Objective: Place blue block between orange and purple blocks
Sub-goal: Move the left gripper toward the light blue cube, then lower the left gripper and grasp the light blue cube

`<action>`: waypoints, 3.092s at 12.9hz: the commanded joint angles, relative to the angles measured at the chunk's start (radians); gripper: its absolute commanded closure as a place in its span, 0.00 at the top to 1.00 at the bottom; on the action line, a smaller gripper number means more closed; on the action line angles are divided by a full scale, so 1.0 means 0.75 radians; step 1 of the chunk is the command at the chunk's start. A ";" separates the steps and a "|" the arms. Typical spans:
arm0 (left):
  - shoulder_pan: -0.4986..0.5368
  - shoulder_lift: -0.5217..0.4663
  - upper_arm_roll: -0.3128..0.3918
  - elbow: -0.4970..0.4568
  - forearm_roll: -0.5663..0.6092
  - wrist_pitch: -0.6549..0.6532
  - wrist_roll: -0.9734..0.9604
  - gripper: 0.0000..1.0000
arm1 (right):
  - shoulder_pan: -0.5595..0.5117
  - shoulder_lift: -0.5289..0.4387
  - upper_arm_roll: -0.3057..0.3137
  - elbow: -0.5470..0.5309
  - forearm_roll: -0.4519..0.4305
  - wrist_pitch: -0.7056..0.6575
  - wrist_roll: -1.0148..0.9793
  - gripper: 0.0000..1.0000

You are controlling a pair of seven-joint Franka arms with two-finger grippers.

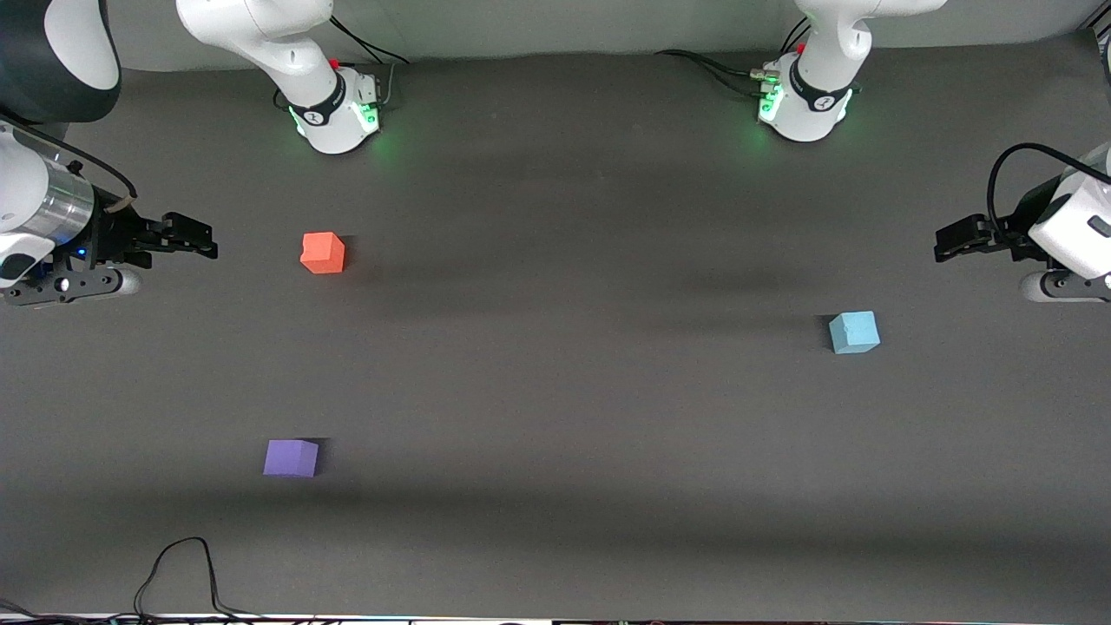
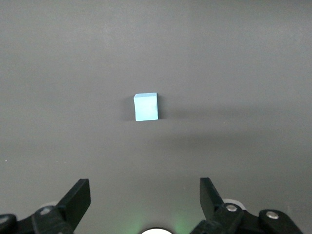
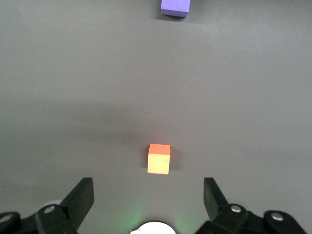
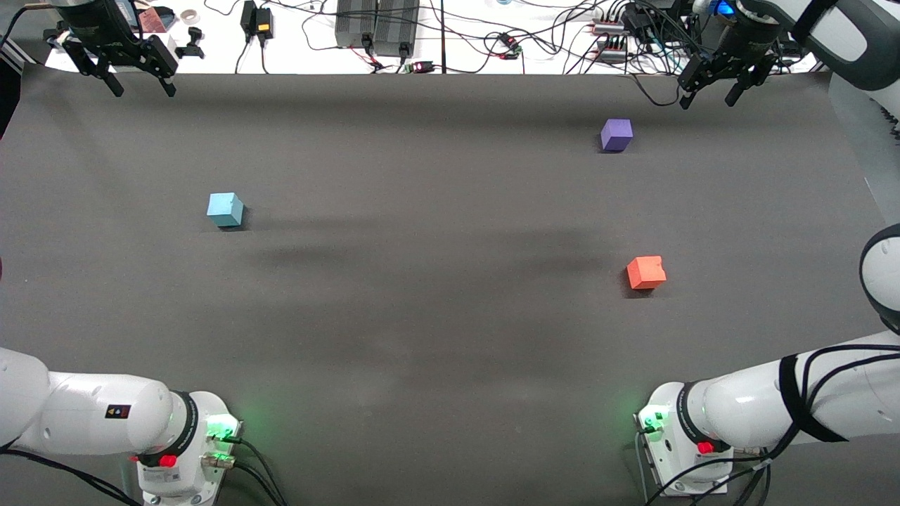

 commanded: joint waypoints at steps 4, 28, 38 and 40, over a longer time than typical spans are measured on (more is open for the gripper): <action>-0.016 -0.007 0.033 0.017 -0.017 -0.025 0.014 1.00 | 0.012 -0.006 -0.013 0.001 0.016 -0.003 -0.019 1.00; 0.014 0.130 0.039 -0.832 0.053 1.091 0.029 1.00 | 0.010 0.002 -0.015 0.001 0.016 0.003 -0.021 1.00; 0.010 0.396 0.037 -0.893 0.053 1.429 0.027 1.00 | 0.010 0.008 -0.015 0.001 0.016 0.003 -0.021 1.00; 0.014 0.398 0.037 -0.893 0.053 1.417 0.027 0.83 | 0.010 0.010 -0.017 0.001 0.016 0.005 -0.023 1.00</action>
